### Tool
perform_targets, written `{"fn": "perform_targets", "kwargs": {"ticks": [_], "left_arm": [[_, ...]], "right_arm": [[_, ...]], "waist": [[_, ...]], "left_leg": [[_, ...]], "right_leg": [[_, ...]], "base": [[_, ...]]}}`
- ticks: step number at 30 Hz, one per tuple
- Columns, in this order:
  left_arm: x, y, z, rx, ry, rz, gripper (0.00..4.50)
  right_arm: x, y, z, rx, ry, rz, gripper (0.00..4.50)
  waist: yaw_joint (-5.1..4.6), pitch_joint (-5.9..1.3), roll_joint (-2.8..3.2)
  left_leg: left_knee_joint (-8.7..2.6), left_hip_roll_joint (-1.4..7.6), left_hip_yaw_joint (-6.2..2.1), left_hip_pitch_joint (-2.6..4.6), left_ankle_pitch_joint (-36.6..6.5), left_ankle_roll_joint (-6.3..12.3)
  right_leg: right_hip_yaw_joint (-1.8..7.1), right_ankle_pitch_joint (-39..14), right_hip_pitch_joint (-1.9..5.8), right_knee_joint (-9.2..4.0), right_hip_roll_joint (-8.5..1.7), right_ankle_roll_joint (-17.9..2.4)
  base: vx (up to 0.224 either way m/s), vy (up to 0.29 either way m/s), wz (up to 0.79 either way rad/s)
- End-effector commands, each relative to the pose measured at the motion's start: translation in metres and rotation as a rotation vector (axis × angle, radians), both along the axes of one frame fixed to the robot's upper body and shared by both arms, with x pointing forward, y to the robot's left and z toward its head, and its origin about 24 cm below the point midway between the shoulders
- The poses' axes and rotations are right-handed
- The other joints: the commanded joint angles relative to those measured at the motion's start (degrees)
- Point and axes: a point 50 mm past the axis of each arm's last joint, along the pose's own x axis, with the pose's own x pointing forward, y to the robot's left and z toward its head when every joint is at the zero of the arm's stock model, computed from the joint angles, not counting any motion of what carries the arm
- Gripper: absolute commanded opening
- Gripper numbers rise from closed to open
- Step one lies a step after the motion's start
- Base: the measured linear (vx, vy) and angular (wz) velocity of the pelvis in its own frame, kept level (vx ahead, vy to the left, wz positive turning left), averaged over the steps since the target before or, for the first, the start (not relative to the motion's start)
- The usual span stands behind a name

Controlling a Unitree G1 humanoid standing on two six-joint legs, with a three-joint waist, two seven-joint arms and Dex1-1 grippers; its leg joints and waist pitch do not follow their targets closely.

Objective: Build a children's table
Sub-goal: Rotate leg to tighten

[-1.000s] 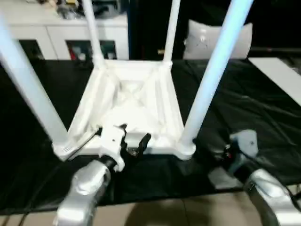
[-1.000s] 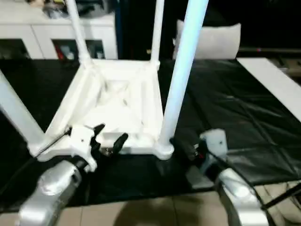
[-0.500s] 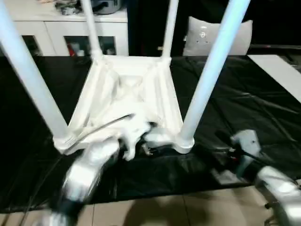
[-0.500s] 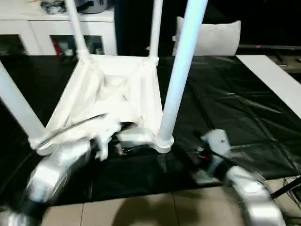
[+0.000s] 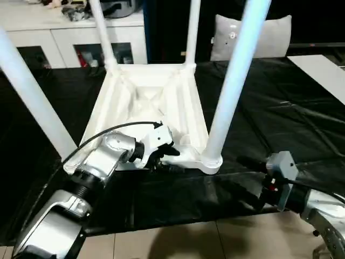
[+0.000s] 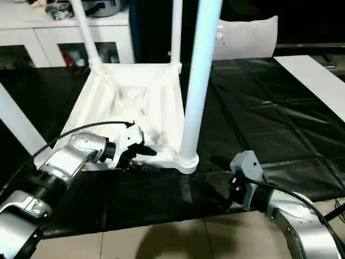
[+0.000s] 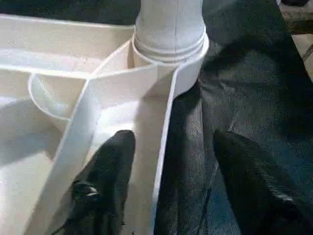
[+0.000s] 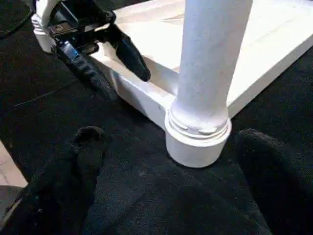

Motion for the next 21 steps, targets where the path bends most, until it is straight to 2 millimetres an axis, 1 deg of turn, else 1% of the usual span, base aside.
{"fn": "perform_targets", "kwargs": {"ticks": [1,2,3,4,5,6,7,8,9,10,11,12,14,16,17,18,19,20,21], "left_arm": [[0.003,0.000,0.004,0.004,-0.019,-0.003,2.71],[0.006,-0.001,0.001,0.000,-0.026,0.011,2.62],[0.007,-0.002,0.000,-0.009,-0.025,0.012,2.41],[0.007,-0.004,-0.001,-0.018,-0.024,0.011,2.36],[0.008,-0.004,-0.001,-0.024,-0.027,0.020,2.31],[0.008,-0.004,-0.002,-0.022,-0.030,0.023,2.31],[0.009,-0.004,-0.002,-0.011,-0.037,0.014,2.10],[0.010,-0.002,-0.003,-0.014,-0.036,0.026,2.10],[0.010,-0.002,-0.004,-0.015,-0.036,0.028,1.98],[0.011,-0.002,-0.004,-0.017,-0.035,0.035,1.92],[0.011,-0.003,-0.004,-0.017,-0.038,0.035,1.82],[0.011,-0.003,-0.005,-0.018,-0.038,0.033,1.73],[0.011,-0.004,-0.007,-0.013,-0.034,0.026,1.53],[0.011,-0.004,-0.009,-0.008,-0.027,0.021,1.36],[0.010,-0.003,-0.009,-0.007,-0.023,0.015,1.27],[0.010,-0.002,-0.009,-0.005,-0.021,0.009,1.17],[0.010,-0.001,-0.009,-0.003,-0.019,0.005,1.08],[0.010,0.000,-0.010,0.003,-0.014,-0.005,0.99],[0.009,0.001,-0.012,0.020,-0.013,-0.011,0.93]], "right_arm": [[0.001,0.005,0.005,0.011,-0.009,0.029,4.50],[0.001,0.007,0.004,0.010,0.002,0.053,4.50],[0.001,0.007,0.004,0.009,0.007,0.057,4.50],[0.001,0.007,0.002,0.008,0.011,0.056,4.50],[0.001,0.007,0.001,0.010,0.015,0.054,4.50],[0.001,0.007,0.000,0.009,0.018,0.053,4.50],[0.002,0.009,0.001,0.026,0.022,0.058,4.50],[0.003,0.010,0.000,0.039,0.025,0.064,4.50],[0.003,0.010,-0.001,0.039,0.025,0.064,4.50],[0.003,0.010,-0.001,0.037,0.025,0.065,4.50],[0.005,0.009,-0.003,0.012,0.029,0.070,4.50],[0.005,0.009,-0.003,0.007,0.031,0.069,4.50],[0.006,0.008,-0.003,0.007,0.029,0.063,4.50],[0.007,0.006,-0.004,0.008,0.026,0.044,4.50],[0.007,0.007,-0.004,0.009,0.024,0.044,4.50],[0.007,0.007,-0.003,0.014,0.024,0.047,4.50],[0.008,0.008,-0.003,0.018,0.022,0.048,4.50],[0.009,0.009,-0.002,0.026,0.019,0.052,4.50],[0.010,0.008,-0.002,0.018,0.015,0.049,4.50]], "waist": [[0.31,-2.82,-0.67],[0.32,-2.67,-0.88],[0.46,-2.65,-1.00],[0.51,-2.68,-1.15],[0.43,-2.60,-1.96],[0.73,-2.62,-1.34],[0.77,-2.60,-1.48],[0.84,-2.58,-1.23],[0.74,-2.59,-1.40],[0.74,-2.59,-1.40],[0.79,-2.58,-1.16],[0.77,-2.57,-1.25],[1.05,-2.57,-0.89],[1.48,-2.55,-0.98],[1.46,-2.54,-0.77],[1.46,-2.54,-0.77],[1.44,-2.51,-0.94],[1.53,-2.51,-0.44],[1.41,-2.52,-0.73]], "left_leg": [[-5.09,5.01,-1.28,-0.33,-2.67,6.41],[-5.18,4.96,-1.26,-0.40,-3.16,6.38],[-5.14,4.89,-1.21,-0.36,-3.86,6.27],[-5.17,4.99,-1.18,-0.36,-3.87,6.18],[-5.22,5.03,-1.09,-0.47,-3.77,6.29],[-5.21,5.16,-1.16,-0.36,-3.35,6.07],[-5.26,5.24,-1.17,-0.36,-3.31,6.08],[-5.35,5.24,-1.29,-0.37,-3.24,6.05],[-5.35,5.26,-1.30,-0.36,-3.21,6.10],[-5.35,5.26,-1.30,-0.36,-3.21,6.10],[-5.34,5.24,-1.29,-0.35,-3.17,6.09],[-5.36,5.25,-1.28,-0.29,-3.23,6.05],[-5.36,5.31,-1.24,-0.26,-3.10,5.82],[-5.45,5.38,-1.20,-0.17,-3.05,5.74],[-5.48,5.38,-1.18,-0.13,-3.55,5.42],[-5.48,5.38,-1.18,-0.13,-3.55,5.42],[-5.58,5.41,-1.20,-0.13,-3.91,5.28],[-5.59,5.40,-1.28,-0.10,-4.05,5.11],[-5.64,5.47,-1.24,-0.09,-4.21,4.94]], "right_leg": [[2.80,-0.64,2.37,-3.57,-5.93,-17.94],[2.76,-1.34,2.30,-3.78,-5.84,-17.78],[2.79,-2.76,2.38,-3.89,-5.99,-17.64],[2.85,-3.05,2.42,-3.93,-6.13,-17.56],[2.88,-3.55,2.38,-4.06,-6.12,-17.32],[2.89,-3.84,2.21,-3.94,-6.20,-17.16],[2.91,-3.66,2.17,-3.93,-6.19,-17.11],[2.89,-3.24,2.17,-3.81,-6.12,-16.99],[2.90,-2.30,2.11,-3.74,-6.12,-17.15],[2.90,-2.30,2.11,-3.74,-6.12,-17.15],[2.87,-1.47,2.12,-3.76,-6.20,-17.55],[2.89,-1.44,2.08,-3.77,-6.18,-17.62],[2.98,-0.43,2.10,-3.79,-6.21,-17.94],[3.03,0.33,2.10,-3.71,-6.25,-18.02],[3.06,0.04,2.17,-3.74,-6.27,-17.98],[3.06,0.04,2.17,-3.74,-6.27,-17.98],[3.07,-0.45,2.19,-3.79,-6.26,-17.86],[3.08,-0.57,2.18,-3.77,-6.32,-17.91],[3.12,-0.30,2.17,-3.80,-6.28,-17.92]], "base": [[0.000,0.000,0.00],[0.000,0.000,0.00],[0.000,0.000,0.00],[0.000,0.000,0.00],[0.000,0.000,0.00],[0.000,0.000,0.00],[0.000,0.000,0.00],[0.000,0.000,0.00],[0.000,0.000,0.00],[0.000,0.000,0.00],[0.000,0.000,0.00],[0.000,0.000,0.00],[0.000,0.000,0.00],[0.000,0.000,0.00],[0.000,0.000,0.00],[0.000,0.000,0.00],[0.000,0.000,0.00],[0.000,0.000,0.00],[0.000,0.000,0.00]]}}
